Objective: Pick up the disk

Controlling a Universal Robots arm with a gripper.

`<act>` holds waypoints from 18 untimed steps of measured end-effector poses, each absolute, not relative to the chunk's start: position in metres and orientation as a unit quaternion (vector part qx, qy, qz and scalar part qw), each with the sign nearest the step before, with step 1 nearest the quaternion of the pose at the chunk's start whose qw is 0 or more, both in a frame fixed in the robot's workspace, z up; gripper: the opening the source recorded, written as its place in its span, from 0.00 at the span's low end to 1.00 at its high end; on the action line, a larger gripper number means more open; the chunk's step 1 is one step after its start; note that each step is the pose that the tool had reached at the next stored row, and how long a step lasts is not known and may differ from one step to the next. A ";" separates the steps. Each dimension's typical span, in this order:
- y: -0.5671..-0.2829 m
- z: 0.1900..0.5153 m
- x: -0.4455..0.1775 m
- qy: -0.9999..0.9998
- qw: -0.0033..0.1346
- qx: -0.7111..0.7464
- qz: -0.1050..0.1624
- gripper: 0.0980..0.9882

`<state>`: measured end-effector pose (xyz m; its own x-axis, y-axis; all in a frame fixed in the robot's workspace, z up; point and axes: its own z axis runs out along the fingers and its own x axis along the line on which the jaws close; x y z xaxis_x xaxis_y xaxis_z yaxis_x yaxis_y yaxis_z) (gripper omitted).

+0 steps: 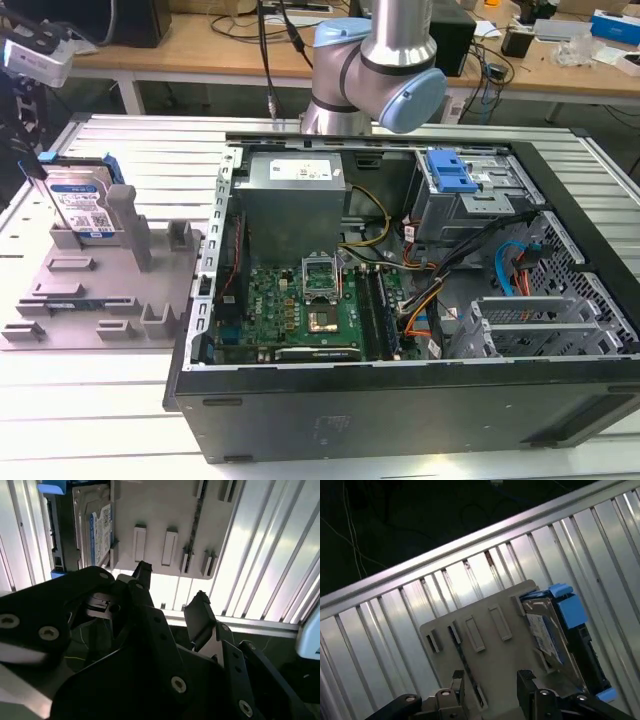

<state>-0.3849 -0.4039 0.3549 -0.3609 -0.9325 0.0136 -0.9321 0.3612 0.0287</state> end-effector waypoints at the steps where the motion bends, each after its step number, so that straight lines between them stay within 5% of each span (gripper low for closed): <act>1: -0.404 0.355 -0.385 -0.819 0.014 0.573 -0.008 0.50; 18: -0.404 0.355 -0.382 -0.725 0.008 0.689 -0.001 0.50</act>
